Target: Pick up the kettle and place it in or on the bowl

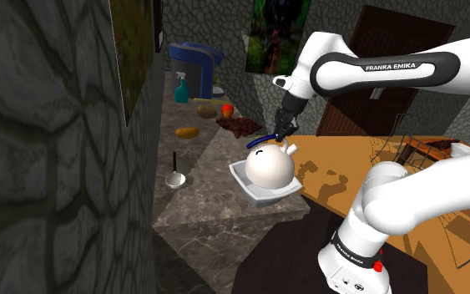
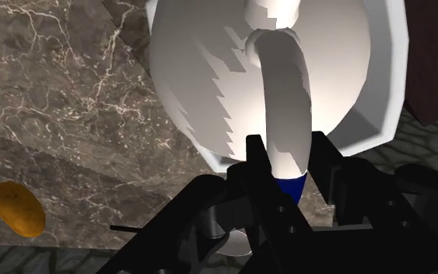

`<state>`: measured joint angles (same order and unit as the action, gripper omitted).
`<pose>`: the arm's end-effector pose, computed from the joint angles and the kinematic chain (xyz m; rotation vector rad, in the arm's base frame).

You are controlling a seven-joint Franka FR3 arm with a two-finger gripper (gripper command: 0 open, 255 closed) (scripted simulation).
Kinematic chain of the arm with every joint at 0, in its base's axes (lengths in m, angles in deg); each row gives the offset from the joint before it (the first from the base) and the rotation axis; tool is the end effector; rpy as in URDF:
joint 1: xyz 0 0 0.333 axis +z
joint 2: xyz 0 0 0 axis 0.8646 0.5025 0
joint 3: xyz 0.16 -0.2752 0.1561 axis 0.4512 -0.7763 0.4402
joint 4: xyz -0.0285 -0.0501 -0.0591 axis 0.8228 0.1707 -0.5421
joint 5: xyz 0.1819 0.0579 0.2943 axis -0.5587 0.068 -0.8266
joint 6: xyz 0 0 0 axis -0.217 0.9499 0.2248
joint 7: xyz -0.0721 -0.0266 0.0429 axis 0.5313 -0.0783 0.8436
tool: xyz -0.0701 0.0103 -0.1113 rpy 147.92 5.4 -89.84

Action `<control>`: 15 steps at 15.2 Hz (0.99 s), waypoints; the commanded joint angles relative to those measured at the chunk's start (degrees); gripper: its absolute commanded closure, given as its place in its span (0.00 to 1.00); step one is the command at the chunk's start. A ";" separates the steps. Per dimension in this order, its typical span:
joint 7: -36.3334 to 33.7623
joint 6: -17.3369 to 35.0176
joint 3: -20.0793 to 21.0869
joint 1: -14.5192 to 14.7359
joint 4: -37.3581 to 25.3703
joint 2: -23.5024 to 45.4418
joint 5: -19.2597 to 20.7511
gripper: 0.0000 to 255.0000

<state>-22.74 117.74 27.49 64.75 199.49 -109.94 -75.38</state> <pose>0.2633 -0.0392 0.5097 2.7449 1.3555 0.2489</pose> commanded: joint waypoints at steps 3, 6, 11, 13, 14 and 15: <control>-0.01 0.26 -0.03 -0.04 0.39 0.09 0.04 1.00; 0.00 0.26 -0.02 -0.05 0.39 0.09 0.04 1.00; 0.05 0.35 -0.07 -0.08 0.46 0.10 0.07 0.00; 0.02 -1.91 0.20 -0.02 -1.15 -0.55 -0.12 0.00; 0.04 -4.03 0.42 0.02 -2.74 -1.08 -0.28 0.00; 0.07 -6.11 0.63 0.05 -4.40 -1.50 -0.44 0.00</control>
<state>-22.57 113.70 27.81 64.70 196.68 -111.06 -75.61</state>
